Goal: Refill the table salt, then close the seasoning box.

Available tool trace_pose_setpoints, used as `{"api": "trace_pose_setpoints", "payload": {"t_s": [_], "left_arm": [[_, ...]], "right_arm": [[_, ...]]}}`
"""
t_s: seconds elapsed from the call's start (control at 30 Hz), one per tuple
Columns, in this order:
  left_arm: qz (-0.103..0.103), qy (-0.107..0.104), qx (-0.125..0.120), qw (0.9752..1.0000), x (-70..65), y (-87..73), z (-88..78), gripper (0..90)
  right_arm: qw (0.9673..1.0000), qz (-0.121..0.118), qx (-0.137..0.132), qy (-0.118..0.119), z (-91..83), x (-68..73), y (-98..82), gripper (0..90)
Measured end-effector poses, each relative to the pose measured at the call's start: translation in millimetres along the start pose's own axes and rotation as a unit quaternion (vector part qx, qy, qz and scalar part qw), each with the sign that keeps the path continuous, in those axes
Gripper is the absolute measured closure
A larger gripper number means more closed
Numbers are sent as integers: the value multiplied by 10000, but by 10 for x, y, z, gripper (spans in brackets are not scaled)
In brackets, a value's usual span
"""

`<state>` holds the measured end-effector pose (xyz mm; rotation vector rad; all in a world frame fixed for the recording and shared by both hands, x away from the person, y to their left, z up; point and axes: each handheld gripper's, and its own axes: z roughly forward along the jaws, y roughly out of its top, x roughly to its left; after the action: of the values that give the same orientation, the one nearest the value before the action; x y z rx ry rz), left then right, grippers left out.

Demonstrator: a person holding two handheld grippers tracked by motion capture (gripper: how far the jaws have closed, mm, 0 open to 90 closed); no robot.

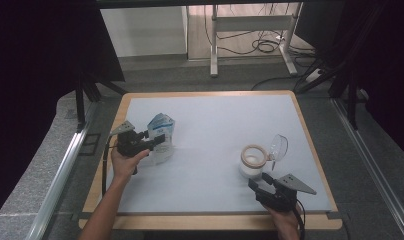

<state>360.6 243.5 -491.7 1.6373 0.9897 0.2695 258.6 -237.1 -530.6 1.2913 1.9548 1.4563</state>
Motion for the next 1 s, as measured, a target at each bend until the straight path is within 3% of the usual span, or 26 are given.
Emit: {"api": "trace_pose_setpoints", "payload": {"t_s": [0.13,0.3,0.4,0.5,0.57,0.8,1.0], "left_arm": [[-94,-80,71,9999,8,-102,-54,373],[-81,-4,243,9997,3,-249,-103,360],[-193,-18,300,9994,12,-330,-139,345],[-134,32,392,9991,3,-384,-161,339],[-120,36,440,9990,-10,-403,-165,338],[-28,82,530,9986,-58,-455,-140,338],[9,98,679,9976,-72,-509,-105,336]], "right_arm": [[10000,-6,-7,13,-33,-5,1,383],[10000,-12,-76,-19,-112,-20,12,383],[9999,-16,-117,-21,-180,-34,19,393],[9998,-43,-216,4,-274,-36,24,458],[9995,-64,-313,-2,-340,-56,24,561],[9977,187,-627,-156,-472,-274,112,851],[9957,83,-826,-413,-512,-412,297,900]]}}
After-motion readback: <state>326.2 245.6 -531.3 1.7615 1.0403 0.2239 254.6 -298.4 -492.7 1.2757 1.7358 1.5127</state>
